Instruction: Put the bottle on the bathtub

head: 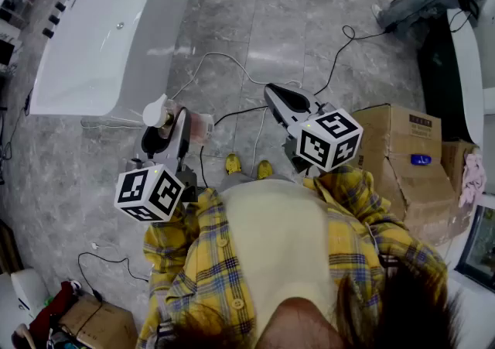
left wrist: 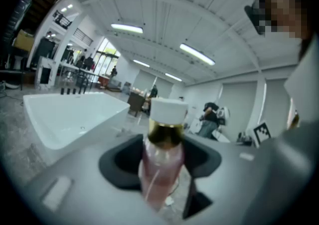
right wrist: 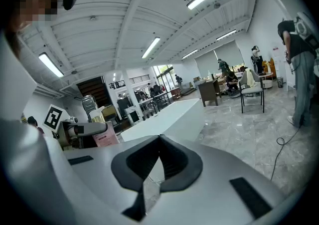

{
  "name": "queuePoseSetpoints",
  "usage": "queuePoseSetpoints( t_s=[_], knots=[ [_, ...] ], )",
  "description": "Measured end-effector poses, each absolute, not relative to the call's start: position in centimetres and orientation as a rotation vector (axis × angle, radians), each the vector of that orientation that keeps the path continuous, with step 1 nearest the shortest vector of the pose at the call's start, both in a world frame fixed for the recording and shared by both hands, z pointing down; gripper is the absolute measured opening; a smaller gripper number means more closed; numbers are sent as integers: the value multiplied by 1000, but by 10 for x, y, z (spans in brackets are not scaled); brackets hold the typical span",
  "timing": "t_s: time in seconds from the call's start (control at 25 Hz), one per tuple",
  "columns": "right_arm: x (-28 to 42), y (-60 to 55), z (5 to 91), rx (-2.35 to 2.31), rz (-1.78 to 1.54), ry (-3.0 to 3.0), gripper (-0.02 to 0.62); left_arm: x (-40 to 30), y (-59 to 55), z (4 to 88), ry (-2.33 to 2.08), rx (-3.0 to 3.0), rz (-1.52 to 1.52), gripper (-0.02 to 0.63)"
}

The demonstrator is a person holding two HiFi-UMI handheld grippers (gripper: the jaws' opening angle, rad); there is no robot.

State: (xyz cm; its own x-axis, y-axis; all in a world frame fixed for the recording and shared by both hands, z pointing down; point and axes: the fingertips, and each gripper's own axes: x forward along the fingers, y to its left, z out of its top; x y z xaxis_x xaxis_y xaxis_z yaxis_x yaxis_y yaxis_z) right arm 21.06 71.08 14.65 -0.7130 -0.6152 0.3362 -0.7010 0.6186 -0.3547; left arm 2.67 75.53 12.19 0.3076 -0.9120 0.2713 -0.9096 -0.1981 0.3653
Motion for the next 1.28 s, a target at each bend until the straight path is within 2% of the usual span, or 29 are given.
queuePoseSetpoints(
  t_s=[1.28],
  knots=[
    [152,674,158,1135,736,-2612,15,-26,717,148,-1530,2152,22,227]
  ],
)
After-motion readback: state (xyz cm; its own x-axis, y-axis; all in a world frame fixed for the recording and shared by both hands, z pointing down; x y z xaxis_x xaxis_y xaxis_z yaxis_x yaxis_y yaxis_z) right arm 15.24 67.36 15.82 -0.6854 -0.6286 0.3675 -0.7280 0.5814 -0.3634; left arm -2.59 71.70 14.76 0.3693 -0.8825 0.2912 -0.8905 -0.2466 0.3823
